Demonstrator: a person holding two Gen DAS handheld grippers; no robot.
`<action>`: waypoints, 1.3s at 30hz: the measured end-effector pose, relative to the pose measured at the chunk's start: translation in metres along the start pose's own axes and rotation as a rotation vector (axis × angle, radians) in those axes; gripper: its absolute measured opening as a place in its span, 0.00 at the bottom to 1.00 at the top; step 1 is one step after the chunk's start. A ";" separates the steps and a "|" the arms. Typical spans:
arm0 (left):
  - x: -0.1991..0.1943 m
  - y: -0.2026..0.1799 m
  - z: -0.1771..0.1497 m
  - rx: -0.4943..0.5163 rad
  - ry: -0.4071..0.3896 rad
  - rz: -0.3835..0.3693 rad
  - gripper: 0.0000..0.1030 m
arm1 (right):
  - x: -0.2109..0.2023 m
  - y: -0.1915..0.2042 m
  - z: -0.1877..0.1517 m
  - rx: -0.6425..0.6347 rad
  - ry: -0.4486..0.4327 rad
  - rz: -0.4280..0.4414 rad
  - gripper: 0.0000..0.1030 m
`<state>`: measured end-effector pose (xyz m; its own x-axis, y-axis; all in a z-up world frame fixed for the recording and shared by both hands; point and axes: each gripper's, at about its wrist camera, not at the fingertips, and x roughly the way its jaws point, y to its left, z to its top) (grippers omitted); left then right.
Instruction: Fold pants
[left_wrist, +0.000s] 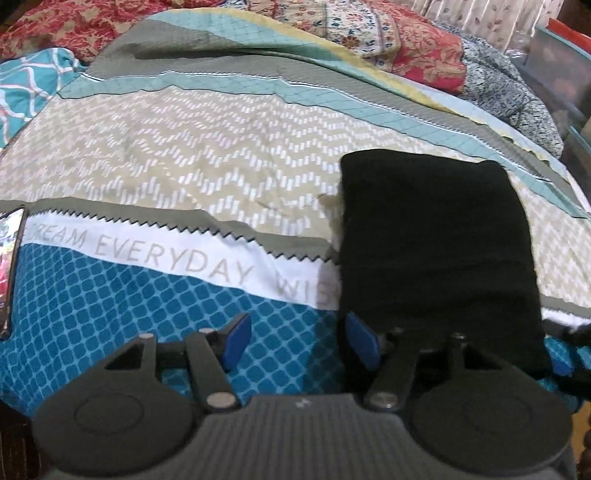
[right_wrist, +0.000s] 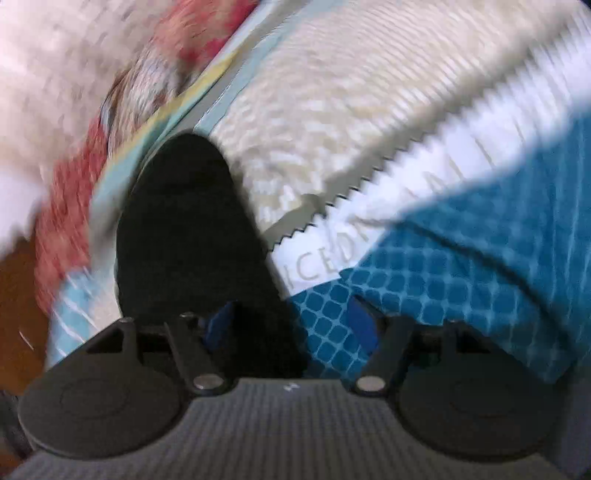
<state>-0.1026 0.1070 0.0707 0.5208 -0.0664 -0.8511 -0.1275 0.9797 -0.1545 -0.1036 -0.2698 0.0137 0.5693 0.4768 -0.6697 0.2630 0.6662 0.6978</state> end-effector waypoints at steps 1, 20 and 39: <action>0.001 0.002 -0.001 0.001 0.001 0.010 0.56 | -0.002 -0.008 0.002 0.059 0.002 0.028 0.68; 0.022 0.021 -0.011 -0.040 0.034 0.043 0.66 | -0.013 -0.024 0.004 0.207 0.002 0.084 0.68; 0.029 0.021 -0.015 -0.014 0.045 -0.038 1.00 | -0.014 -0.024 0.002 0.221 -0.006 0.092 0.70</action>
<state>-0.1025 0.1232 0.0348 0.4873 -0.1124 -0.8660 -0.1205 0.9735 -0.1941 -0.1167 -0.2935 0.0072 0.6031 0.5259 -0.5998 0.3735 0.4782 0.7949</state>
